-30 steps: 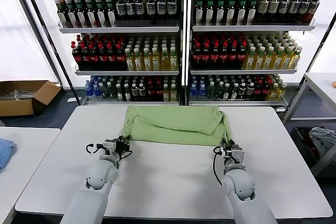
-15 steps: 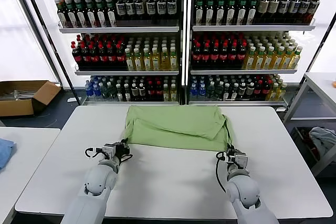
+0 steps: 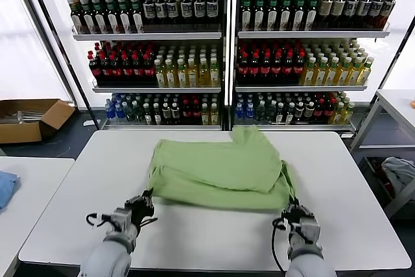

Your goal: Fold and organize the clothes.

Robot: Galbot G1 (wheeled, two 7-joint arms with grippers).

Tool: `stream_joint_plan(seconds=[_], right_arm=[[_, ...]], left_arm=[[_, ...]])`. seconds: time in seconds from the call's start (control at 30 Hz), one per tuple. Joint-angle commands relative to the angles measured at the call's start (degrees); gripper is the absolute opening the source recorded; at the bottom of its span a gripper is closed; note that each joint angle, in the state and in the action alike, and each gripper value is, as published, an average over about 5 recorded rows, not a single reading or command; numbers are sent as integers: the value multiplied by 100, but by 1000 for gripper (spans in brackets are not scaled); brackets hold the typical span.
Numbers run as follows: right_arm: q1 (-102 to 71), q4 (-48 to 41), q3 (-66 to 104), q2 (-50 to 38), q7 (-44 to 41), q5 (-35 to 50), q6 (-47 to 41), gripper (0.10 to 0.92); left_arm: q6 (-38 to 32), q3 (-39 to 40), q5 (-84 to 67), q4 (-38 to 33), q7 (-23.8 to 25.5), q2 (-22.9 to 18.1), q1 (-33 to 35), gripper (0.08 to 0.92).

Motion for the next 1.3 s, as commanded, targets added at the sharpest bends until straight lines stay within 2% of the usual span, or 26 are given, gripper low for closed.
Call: stream_joint_plan(seconds=[0.03,0.17,0.33,0.43,0.57,0.73,0.8,0.93,1.1,1.2,1.3], right_arm=[[-1571,612,15,-18,293,-331,403,124],[-1683,648,-17,-15,281,-523,407,156],[-1704,1118,137,-12,220,-453,409,293],[-1269,1348,535,7,65,-168,394,380],[-107,1211,1217,-9,-310,309,148,492],[1308,542,1576,-564,-1216,453,185,622],[1882,126,1511,-958,-1602,348,203,700],[3084,-819,974,-1774,-2035,102,-82,795],[4611,-2261,-200,-2145,-2150,613,-469,822],[5179,-2988,-731,-1937,-2080,956,-494,822],[5623,-3704,-1013,-1530,-1976,921,-343,823]], left_arm=[[-417,-236,330,-1343,-66,-107,2395,85],[-455,-132,407,-1427,-91,-135,2702,116],[-454,-148,312,-1955,-102,-115,2903,252],[-350,-280,169,-2200,-108,-116,2504,339],[-136,-604,-412,-2093,-61,-33,1307,451],[-78,-824,-1396,-1282,341,373,-406,598],[-58,-664,-1567,-831,441,524,-1119,659],[-72,-92,-1601,128,605,726,-2197,767],[15,405,-1433,1369,674,779,-3156,820],[232,494,-1459,1946,663,763,-3454,822],[322,588,-1401,2390,635,705,-3599,823]])
